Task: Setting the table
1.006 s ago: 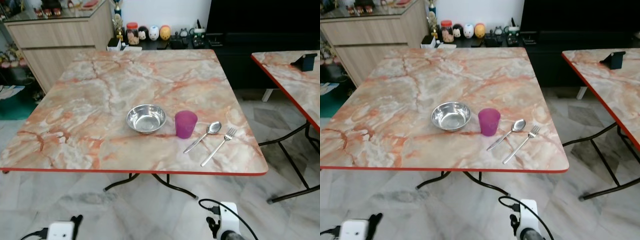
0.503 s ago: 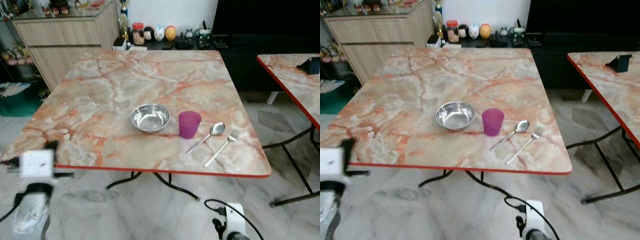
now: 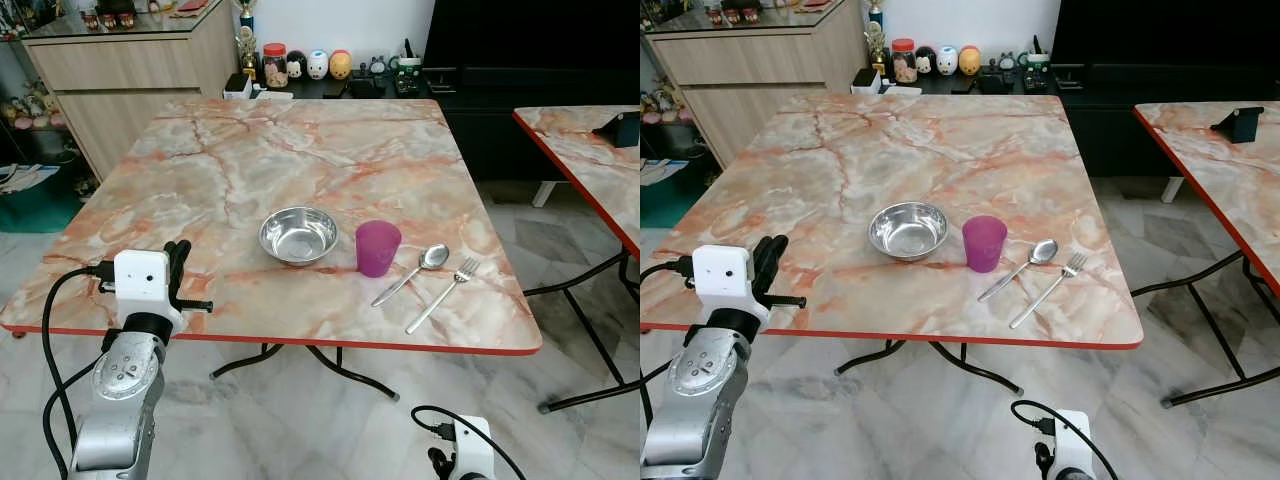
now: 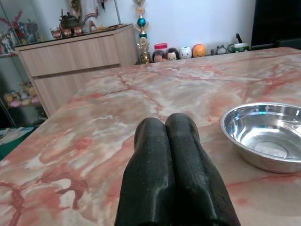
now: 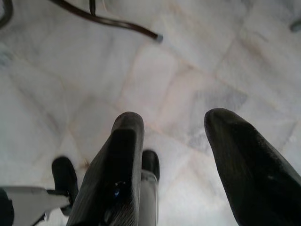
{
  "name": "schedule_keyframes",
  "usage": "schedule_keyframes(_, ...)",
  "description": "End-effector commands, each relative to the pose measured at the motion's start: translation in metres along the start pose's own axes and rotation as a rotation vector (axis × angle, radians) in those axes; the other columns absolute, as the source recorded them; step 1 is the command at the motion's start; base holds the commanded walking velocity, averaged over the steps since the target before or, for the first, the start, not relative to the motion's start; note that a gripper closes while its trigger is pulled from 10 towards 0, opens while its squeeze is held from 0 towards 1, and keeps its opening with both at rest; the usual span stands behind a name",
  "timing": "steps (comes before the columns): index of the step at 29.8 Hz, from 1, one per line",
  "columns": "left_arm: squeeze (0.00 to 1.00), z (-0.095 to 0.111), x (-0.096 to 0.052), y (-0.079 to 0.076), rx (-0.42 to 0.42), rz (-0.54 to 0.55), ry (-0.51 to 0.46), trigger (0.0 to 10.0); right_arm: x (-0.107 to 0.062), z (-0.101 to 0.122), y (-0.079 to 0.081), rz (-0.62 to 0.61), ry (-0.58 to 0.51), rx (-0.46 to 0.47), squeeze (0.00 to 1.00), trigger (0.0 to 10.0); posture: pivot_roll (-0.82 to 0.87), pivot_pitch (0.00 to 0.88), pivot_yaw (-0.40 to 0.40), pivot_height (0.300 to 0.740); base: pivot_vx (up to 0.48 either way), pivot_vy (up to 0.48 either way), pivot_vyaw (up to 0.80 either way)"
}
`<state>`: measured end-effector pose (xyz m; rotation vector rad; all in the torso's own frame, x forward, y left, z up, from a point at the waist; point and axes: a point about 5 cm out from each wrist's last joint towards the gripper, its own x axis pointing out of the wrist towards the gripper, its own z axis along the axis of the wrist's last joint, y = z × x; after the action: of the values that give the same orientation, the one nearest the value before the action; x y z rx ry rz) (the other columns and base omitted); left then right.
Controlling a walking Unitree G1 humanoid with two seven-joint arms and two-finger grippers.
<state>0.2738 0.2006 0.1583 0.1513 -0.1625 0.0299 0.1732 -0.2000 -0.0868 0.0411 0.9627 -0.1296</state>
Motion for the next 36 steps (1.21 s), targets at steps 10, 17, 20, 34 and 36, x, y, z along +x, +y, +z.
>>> schedule_keyframes(10, 0.00, 0.001, 0.007, 0.000, -0.005, -0.016, 0.005, 10.0, -0.015, -0.049, -0.027, -0.056, 0.120, -0.017, 0.00, 10.0, -0.05, 0.000, 0.037, 0.732, 0.000, 0.000, 0.00)
schedule_keyframes(17, 0.00, 0.000, 0.007, -0.002, -0.015, -0.024, 0.006, 10.0, -0.018, -0.054, -0.035, -0.077, 0.127, -0.014, 0.00, 10.0, -0.06, 0.000, 0.045, 0.732, 0.000, 0.000, 0.00)
schedule_keyframes(20, 0.00, 0.000, 0.008, -0.004, -0.024, -0.031, 0.005, 10.0, -0.016, -0.050, -0.034, -0.075, 0.111, -0.008, 0.00, 10.0, -0.06, 0.000, 0.046, 0.732, 0.000, 0.000, 0.00)
schedule_keyframes(34, 0.00, -0.001, 0.007, -0.003, -0.036, -0.035, 0.009, 10.0, -0.006, -0.023, -0.007, -0.014, 0.042, -0.031, 0.00, 10.0, -0.05, 0.000, 0.045, 0.732, 0.177, 0.000, 0.00)
schedule_keyframes(36, 0.00, -0.001, 0.006, -0.003, -0.037, -0.036, 0.012, 10.0, -0.005, -0.020, -0.006, -0.012, 0.036, -0.032, 0.00, 10.0, -0.05, 0.000, 0.044, 0.732, 0.247, 0.000, 0.00)
